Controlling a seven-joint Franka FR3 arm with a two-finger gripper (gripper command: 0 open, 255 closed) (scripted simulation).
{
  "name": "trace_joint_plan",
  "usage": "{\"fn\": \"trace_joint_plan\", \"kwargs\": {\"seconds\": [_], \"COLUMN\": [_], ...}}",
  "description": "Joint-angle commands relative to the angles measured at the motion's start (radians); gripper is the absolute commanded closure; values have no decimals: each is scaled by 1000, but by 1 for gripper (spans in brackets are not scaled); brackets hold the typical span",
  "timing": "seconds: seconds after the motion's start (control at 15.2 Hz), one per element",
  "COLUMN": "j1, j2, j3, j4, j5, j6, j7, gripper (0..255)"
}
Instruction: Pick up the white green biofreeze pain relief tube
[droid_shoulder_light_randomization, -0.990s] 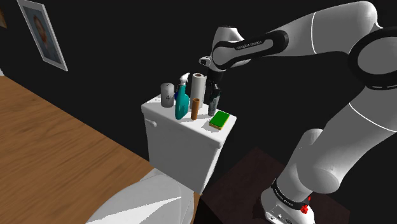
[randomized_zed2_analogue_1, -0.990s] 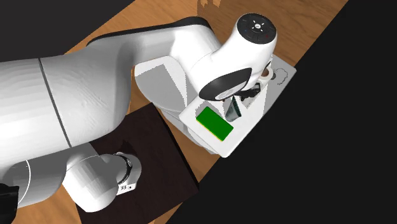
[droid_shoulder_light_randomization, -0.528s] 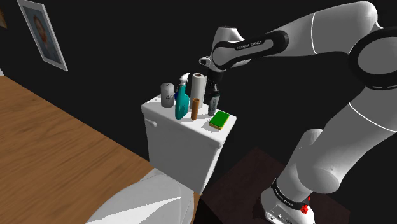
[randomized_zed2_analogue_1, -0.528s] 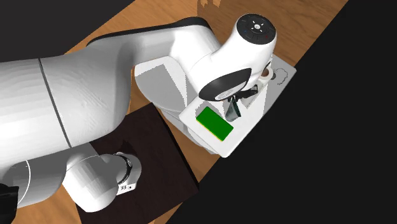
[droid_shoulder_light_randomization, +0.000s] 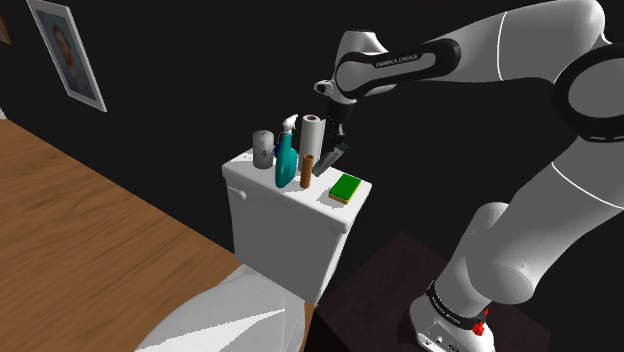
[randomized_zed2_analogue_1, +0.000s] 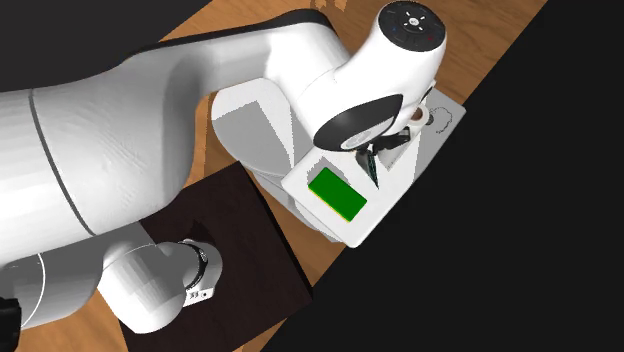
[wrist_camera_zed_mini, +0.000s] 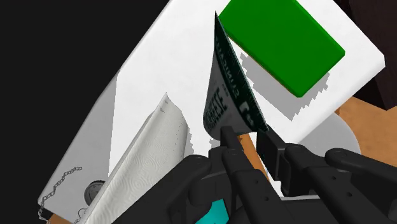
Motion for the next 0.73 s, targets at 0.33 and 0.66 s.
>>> {"fn": "trace_joint_plan", "kwargs": {"seconds": [0.33,0.66], "j1": [1,2], "j2": [-17,-21], "j3": [5,6], "j4": [77,115], "j5": [-2,-3], "j6": [-93,-136], "j7": [3,4], "gripper": [255,255]}}
